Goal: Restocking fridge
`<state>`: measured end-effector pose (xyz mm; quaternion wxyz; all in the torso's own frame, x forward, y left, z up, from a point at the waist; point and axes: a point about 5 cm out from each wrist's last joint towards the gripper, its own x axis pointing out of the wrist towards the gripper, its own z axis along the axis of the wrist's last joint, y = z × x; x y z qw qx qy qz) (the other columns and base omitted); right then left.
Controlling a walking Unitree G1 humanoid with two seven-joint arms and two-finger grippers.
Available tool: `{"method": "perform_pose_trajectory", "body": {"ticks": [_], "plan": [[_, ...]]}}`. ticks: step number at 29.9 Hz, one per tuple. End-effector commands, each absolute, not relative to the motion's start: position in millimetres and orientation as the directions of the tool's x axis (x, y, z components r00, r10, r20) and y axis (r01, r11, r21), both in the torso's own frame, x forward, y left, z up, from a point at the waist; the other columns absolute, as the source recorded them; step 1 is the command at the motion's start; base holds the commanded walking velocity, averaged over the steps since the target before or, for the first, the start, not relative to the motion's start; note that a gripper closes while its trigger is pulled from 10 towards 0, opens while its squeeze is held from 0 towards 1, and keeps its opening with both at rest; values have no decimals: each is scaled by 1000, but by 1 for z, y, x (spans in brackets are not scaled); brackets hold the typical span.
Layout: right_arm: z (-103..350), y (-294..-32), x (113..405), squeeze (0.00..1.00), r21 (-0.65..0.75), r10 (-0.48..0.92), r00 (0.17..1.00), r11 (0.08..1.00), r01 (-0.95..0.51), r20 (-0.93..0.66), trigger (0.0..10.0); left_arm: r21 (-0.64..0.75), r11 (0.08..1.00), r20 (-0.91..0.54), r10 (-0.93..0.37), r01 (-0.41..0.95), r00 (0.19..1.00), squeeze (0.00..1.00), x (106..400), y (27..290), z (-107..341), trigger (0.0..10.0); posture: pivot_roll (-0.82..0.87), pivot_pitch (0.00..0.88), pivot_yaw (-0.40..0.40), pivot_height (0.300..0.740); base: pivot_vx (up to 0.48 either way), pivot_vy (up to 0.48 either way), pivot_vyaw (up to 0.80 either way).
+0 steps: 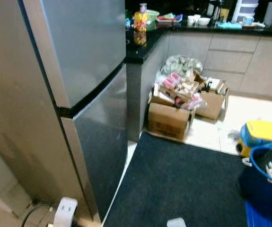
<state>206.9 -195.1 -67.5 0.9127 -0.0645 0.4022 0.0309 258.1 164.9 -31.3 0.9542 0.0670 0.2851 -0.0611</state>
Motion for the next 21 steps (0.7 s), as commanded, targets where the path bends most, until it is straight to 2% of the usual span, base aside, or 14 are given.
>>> {"method": "perform_pose_trajectory", "body": {"ticks": [1, 14, 21], "plan": [[-69, -192, 205, 0, -83, 8, 677, 991, -101, -736, 10000, 92, 985, -560, -68, 143, 826, 0, 254, 170, -34, 10000, -47, 103, 38, 740, 386, 0, 0], [-69, -193, 203, 0, -83, 4, 675, 992, -96, -737, 10000, 90, 985, -560, -73, 148, 825, 0, 255, 169, -33, 10000, -49, 105, 42, 740, 386, 0, 0], [-71, -194, 201, 0, -81, 2, 671, 992, -93, -741, 10000, 75, 986, -538, -85, 148, 838, 0, 254, 167, -32, 10000, -49, 105, 38, 740, 0, 0, 0]]}}
